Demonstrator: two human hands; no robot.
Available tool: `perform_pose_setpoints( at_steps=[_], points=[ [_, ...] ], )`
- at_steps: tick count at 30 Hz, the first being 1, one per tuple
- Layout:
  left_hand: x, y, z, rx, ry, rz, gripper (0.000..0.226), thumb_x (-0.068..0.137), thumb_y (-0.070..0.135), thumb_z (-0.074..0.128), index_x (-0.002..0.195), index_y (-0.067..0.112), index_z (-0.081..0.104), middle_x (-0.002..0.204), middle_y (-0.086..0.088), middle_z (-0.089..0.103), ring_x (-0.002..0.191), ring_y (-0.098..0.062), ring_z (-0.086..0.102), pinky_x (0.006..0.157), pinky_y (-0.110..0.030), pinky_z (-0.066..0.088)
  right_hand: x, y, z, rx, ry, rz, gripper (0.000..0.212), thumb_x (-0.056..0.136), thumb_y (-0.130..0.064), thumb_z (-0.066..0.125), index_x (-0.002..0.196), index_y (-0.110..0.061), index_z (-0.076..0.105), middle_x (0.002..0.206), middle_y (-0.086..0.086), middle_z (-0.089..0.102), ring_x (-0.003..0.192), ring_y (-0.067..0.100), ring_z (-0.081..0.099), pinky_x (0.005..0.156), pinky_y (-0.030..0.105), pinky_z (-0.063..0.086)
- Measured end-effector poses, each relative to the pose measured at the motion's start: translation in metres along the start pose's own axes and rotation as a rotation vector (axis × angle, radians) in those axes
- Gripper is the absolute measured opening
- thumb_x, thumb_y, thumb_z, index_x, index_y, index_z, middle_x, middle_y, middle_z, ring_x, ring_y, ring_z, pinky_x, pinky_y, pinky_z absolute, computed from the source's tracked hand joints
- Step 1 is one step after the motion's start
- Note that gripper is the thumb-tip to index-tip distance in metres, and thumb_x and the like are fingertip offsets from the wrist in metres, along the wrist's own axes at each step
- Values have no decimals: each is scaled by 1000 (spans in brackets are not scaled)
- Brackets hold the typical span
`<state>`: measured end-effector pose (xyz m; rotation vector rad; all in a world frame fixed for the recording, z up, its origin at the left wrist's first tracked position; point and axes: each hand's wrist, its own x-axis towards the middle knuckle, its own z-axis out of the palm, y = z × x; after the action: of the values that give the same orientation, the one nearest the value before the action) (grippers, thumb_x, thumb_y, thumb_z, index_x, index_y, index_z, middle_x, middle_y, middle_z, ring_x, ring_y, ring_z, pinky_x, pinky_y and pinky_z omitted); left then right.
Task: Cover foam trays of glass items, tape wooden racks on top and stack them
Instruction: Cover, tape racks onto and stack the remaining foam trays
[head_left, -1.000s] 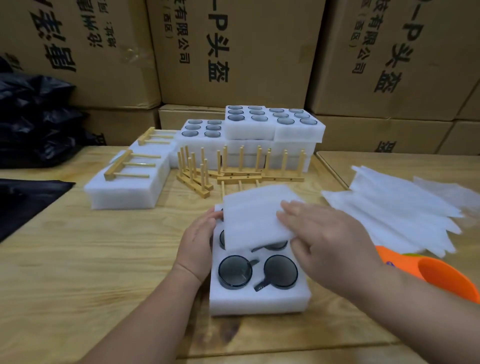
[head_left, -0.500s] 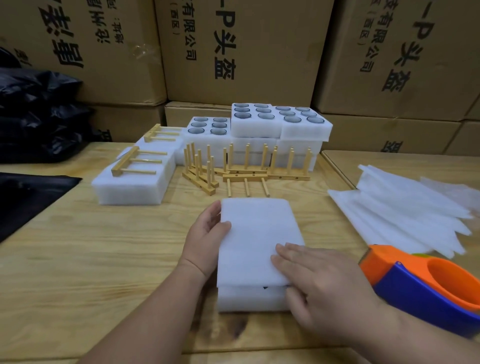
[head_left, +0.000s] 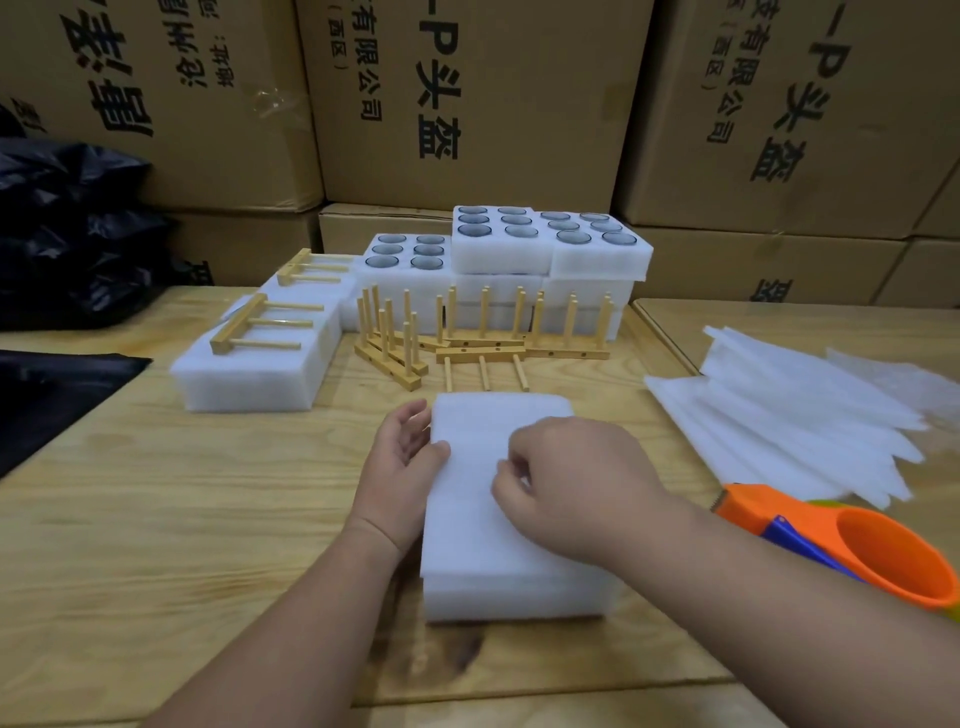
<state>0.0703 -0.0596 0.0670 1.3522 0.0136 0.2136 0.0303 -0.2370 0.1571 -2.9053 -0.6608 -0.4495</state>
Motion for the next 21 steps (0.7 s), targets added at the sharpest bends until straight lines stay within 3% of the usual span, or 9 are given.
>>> perform_pose_setpoints(
  at_steps=[3,5,7,8,11,17,19,21],
  points=[
    [0,0,0,11,-3,19,42,89,-1,64,119,25,55,124,3,65,120,-18,62,100,-39,50,22,-6,14,54,-9,72,30,93,-46,44,95,-24,64,97,-5,62,93,22,59,69,33,45],
    [0,1,0,37,1,25,43,77,12,64,117,26,58,123,3,67,117,-12,64,97,-33,50,30,-7,26,99,-35,92,43,94,-52,44,123,-25,62,127,-1,57,122,23,50,95,38,42],
    [1,0,0,54,13,17,44,74,17,62,117,28,60,124,4,67,120,-12,62,98,-30,49,33,-4,36,106,-172,94,63,96,-63,33,152,-34,37,163,2,26,151,22,19,122,44,16],
    [1,-1,0,60,11,10,45,74,17,62,117,28,61,124,5,68,121,-12,62,99,-29,48,34,-2,40,111,-256,102,70,95,-69,25,158,-37,23,169,1,8,156,20,3,125,46,3],
    [3,-4,-2,58,-9,-16,47,74,18,62,120,27,63,126,3,69,123,-16,62,102,-34,49,37,4,48,114,-381,123,80,89,-79,9,159,-42,3,169,-3,-12,155,17,-14,124,49,-10],
    [4,-5,-3,74,-14,-38,48,75,18,62,122,28,64,125,4,70,123,-17,63,98,-34,51,36,1,46,83,-376,140,79,89,-79,9,159,-43,2,169,-4,-12,155,16,-14,124,50,-8],
    [4,-6,-3,86,-16,-37,48,76,19,63,122,29,64,127,4,70,124,-17,62,104,-41,50,36,4,42,137,-358,149,77,91,-78,15,159,-42,13,170,-5,-3,156,16,-6,125,46,-3],
    [3,-6,-3,102,-17,-31,48,76,20,63,123,29,64,127,6,70,124,-15,62,107,-45,49,36,16,38,357,-173,235,63,97,-66,35,151,-35,42,165,-5,27,153,17,20,123,36,15]
  ],
)
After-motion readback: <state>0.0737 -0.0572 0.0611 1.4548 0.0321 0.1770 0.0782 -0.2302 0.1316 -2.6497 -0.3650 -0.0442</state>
